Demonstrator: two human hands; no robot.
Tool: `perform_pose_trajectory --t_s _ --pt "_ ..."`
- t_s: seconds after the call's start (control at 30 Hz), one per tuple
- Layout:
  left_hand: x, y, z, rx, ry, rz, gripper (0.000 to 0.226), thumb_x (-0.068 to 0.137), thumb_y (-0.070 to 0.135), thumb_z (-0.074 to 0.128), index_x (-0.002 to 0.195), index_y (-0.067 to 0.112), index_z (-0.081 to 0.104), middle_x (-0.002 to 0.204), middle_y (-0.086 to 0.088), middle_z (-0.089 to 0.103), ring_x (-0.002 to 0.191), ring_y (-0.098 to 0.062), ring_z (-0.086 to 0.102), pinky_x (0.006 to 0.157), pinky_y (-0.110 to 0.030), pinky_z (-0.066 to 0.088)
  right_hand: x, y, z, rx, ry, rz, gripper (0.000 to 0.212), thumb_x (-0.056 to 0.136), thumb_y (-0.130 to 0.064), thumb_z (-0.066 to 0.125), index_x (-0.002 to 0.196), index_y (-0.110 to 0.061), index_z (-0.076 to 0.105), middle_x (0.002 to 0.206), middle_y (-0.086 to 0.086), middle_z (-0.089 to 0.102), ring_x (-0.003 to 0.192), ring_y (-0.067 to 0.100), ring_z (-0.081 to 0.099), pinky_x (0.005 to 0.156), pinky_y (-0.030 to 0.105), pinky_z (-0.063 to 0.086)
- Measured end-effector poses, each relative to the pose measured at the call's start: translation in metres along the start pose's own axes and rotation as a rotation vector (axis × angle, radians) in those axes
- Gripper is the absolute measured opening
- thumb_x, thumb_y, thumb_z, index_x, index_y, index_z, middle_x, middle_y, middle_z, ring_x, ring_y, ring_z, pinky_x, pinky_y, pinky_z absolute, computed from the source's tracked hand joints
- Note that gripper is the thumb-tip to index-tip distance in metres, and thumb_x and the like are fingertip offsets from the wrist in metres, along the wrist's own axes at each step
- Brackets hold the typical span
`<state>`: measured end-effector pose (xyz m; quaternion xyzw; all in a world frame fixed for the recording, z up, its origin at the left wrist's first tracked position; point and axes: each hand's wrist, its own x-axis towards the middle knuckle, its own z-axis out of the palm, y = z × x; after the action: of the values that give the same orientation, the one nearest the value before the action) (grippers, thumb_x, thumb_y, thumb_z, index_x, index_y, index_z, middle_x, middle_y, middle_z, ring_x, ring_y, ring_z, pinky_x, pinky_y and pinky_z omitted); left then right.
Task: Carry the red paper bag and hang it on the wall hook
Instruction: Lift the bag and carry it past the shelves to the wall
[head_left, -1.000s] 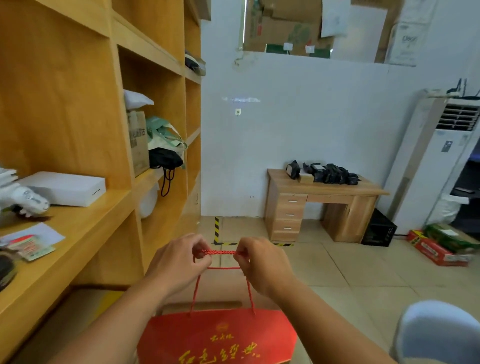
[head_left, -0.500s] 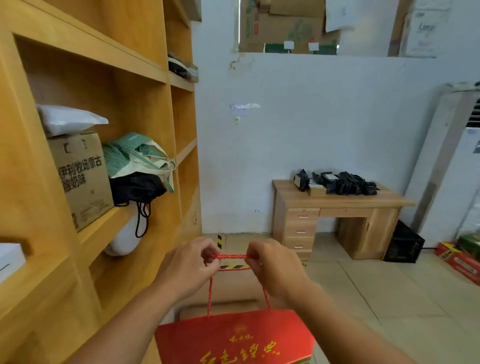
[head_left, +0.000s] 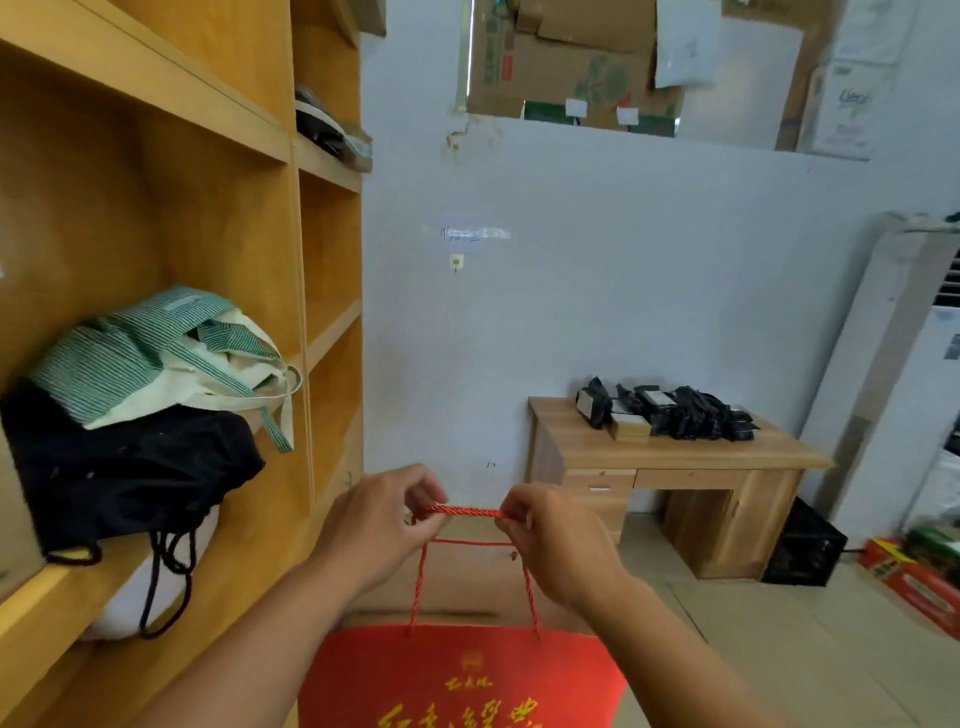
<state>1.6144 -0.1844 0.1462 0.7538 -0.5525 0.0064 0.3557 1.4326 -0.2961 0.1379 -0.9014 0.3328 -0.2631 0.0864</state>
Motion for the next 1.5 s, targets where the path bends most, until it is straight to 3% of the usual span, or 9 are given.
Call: perform_pose_trajectory --t_s 0.23,0.43,0.7,0.9,1.13,1.37,1.5 --pt "0.107 -0.04 0.03 -0.04 0.003 -0.004 0.02 0.081 0.037 0.085 0.082 0.036 0.066 0.075 0.018 0.072 0.074 0.001 0.067 0.059 -0.017 0.044 0.108 0.04 0.031 0.004 -0.004 0.005 0.009 0.098 -0.037 0.062 0.1 -0.03 0.067 0.099 -0.007 0.066 0.082 0.01 0.065 0.076 0.039 0.06" --pt "0.202 -0.07 0.067 0.007 -0.035 0.009 0.017 0.083 0.034 0.084 0.083 0.036 0.067 0.077 0.016 0.073 0.076 -0.001 0.068 0.057 -0.012 0.043 0.199 0.087 0.062 0.003 -0.009 -0.021 0.014 0.099 -0.034 0.06 0.102 -0.023 0.069 0.102 -0.005 0.069 0.095 0.015 0.06 0.078 0.038 0.054" --pt "0.337 -0.102 0.11 0.047 -0.046 -0.036 0.016 0.083 0.038 0.084 0.079 0.037 0.068 0.075 0.017 0.075 0.08 0.008 0.067 0.054 -0.009 0.045 0.33 0.152 0.095 0.001 -0.045 -0.072 0.017 0.101 -0.034 0.058 0.107 -0.022 0.069 0.108 -0.005 0.069 0.101 0.015 0.06 0.083 0.036 0.053" --pt "0.434 -0.135 0.137 0.029 -0.028 -0.034 0.017 0.083 0.035 0.084 0.078 0.036 0.067 0.075 0.018 0.074 0.078 0.001 0.07 0.062 -0.013 0.051 0.425 0.192 0.126 0.017 -0.051 -0.082 0.014 0.101 -0.032 0.058 0.104 -0.022 0.068 0.103 -0.006 0.068 0.098 0.014 0.058 0.082 0.035 0.052" --pt "0.54 -0.193 0.173 -0.009 -0.013 -0.02 0.015 0.081 0.036 0.082 0.079 0.037 0.067 0.076 0.018 0.075 0.08 0.003 0.069 0.068 -0.027 0.062 0.53 0.232 0.175 0.017 -0.049 -0.06 0.008 0.099 -0.032 0.061 0.1 -0.027 0.066 0.098 -0.009 0.067 0.09 0.01 0.057 0.075 0.029 0.049" --pt "0.653 -0.246 0.191 -0.013 -0.044 -0.014 0.015 0.081 0.034 0.083 0.079 0.035 0.068 0.074 0.016 0.075 0.076 -0.002 0.071 0.069 -0.027 0.063 0.642 0.259 0.22 0.059 -0.068 0.0 0.014 0.098 -0.033 0.064 0.1 -0.032 0.05 0.097 -0.007 0.067 0.079 0.01 0.066 0.073 0.029 0.055" --pt "0.72 -0.27 0.202 -0.018 -0.036 -0.005 0.015 0.08 0.033 0.083 0.077 0.035 0.068 0.074 0.017 0.075 0.078 -0.002 0.071 0.068 -0.028 0.061 0.703 0.279 0.239 0.085 -0.05 0.016 0.018 0.097 -0.03 0.064 0.092 -0.03 0.046 0.091 -0.005 0.065 0.078 0.012 0.061 0.065 0.026 0.046"
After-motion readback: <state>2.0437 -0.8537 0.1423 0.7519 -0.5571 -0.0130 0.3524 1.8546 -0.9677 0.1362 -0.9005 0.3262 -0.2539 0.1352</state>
